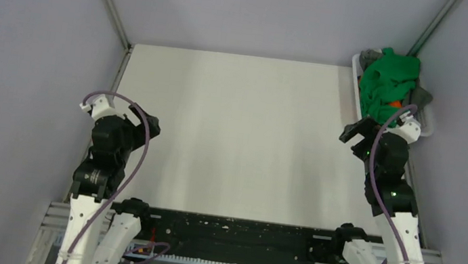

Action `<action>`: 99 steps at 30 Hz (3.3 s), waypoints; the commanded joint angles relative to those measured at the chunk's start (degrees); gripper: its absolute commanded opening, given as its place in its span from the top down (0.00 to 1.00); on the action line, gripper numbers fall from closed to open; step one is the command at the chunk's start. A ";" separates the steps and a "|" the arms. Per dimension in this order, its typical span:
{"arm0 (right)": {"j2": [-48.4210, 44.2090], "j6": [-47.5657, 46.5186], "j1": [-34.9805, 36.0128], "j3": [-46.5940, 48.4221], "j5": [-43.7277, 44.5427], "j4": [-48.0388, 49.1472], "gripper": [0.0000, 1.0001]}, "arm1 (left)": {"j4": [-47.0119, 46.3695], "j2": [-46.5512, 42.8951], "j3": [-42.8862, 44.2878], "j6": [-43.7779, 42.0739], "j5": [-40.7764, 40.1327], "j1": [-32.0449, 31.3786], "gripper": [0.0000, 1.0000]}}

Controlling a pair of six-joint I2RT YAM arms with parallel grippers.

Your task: Fold and stack the t-shirts

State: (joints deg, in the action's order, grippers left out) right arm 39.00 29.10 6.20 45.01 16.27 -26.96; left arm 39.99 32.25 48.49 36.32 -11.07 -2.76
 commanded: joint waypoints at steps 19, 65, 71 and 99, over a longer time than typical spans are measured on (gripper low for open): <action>55.92 -11.25 -15.34 44.74 -0.64 1.45 0.01 | -3.67 2.61 -2.27 -0.39 -3.67 0.29 0.01; 44.75 -2.34 11.50 66.98 -51.20 14.54 1.00 | 1.19 -5.75 -1.97 1.13 1.81 0.30 0.01; 46.65 -5.38 12.60 66.79 -44.21 12.04 1.00 | 3.01 -6.65 -1.29 1.05 0.11 0.30 0.01; 45.47 -10.87 4.04 62.10 -29.13 -0.24 1.00 | 2.59 -4.76 -1.77 1.79 -1.16 0.29 0.01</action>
State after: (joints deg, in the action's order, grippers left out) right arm 85.62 17.45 12.60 106.78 -10.96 -31.27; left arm 43.81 27.42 45.10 37.65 -11.35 -2.72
